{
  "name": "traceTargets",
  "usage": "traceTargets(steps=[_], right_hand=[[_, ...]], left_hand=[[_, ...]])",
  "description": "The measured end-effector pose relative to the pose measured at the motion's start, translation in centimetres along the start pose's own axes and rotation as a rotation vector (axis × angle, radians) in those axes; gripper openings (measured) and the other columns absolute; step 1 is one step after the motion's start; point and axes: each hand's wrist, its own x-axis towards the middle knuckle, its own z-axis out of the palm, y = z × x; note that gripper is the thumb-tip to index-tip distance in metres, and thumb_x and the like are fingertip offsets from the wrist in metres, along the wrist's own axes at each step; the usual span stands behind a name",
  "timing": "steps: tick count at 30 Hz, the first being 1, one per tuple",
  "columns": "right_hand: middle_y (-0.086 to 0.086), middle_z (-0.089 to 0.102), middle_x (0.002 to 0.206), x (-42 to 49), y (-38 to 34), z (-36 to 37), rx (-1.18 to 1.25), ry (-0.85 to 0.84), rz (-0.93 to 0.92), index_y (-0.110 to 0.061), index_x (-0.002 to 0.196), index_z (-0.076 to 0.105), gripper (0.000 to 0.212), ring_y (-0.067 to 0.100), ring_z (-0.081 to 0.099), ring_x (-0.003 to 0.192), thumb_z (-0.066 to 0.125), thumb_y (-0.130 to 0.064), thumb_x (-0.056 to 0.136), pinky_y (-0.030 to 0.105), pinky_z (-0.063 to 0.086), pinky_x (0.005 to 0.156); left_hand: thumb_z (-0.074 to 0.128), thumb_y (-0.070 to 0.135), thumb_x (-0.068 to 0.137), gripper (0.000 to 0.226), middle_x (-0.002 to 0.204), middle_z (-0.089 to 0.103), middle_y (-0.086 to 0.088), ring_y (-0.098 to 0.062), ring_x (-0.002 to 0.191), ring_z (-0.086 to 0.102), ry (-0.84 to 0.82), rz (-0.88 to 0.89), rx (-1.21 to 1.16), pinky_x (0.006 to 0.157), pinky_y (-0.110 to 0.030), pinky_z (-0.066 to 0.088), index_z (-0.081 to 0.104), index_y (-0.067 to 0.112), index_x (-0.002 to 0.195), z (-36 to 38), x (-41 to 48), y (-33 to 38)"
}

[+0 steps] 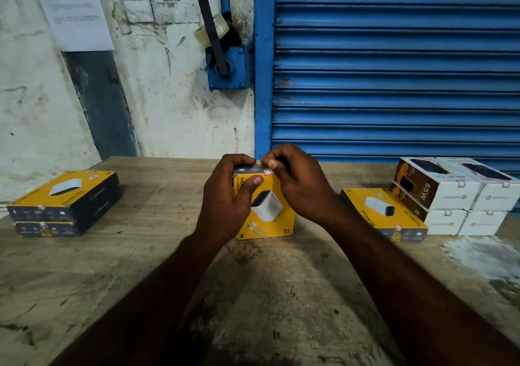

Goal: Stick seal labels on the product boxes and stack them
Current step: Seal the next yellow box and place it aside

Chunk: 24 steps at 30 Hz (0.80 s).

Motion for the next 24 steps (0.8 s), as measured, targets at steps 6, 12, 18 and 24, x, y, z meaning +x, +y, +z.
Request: traceTargets(steps=[6,12,18,24], right_hand=[[0.003,0.070,0.103,0.1,-0.4,-1.2,0.079,-0.052,0.061,-0.009,0.104,0.070,0.020,0.015,0.064,0.101,0.053,-0.018,0.101,0.030,0.051,0.088],[0.003,0.069,0.101,0.2,-0.4,-1.2,0.038,-0.059,0.083,-0.014,0.093,0.072,0.002,0.013,0.065,0.097,0.071,-0.013,0.092,0.027,0.053,0.087],[0.004,0.071,0.104,0.1,-0.3,-0.7,0.138,-0.031,0.122,-0.019,0.088,0.068,0.010,0.014,0.067,0.101,0.070,-0.010,0.092,0.030,0.053,0.090],[0.005,0.073,0.109,0.3,0.0,-0.9,0.285,-0.016,0.206,-0.015,0.100,0.071,0.012,0.016,0.068,0.106,0.059,-0.014,0.101,0.036,0.054,0.097]], left_hand=[[0.067,0.024,0.090,0.025,0.106,0.067,0.006,-0.006,0.097,0.066,0.001,-0.003,-0.006,0.082,-0.019,0.050,0.057,0.022,0.113,0.0,0.0,0.0],[0.067,0.024,0.091,0.026,0.107,0.068,0.004,-0.009,0.097,0.067,-0.001,-0.010,-0.002,0.082,-0.028,0.054,0.058,0.020,0.115,0.0,0.0,-0.1],[0.068,0.023,0.090,0.027,0.106,0.068,0.006,-0.007,0.097,0.067,0.002,-0.008,-0.003,0.082,-0.024,0.053,0.059,0.019,0.115,0.0,0.0,-0.1],[0.068,0.022,0.091,0.026,0.107,0.068,0.005,-0.008,0.096,0.067,0.007,-0.002,-0.012,0.081,-0.024,0.053,0.058,0.019,0.115,-0.1,0.0,0.0]])
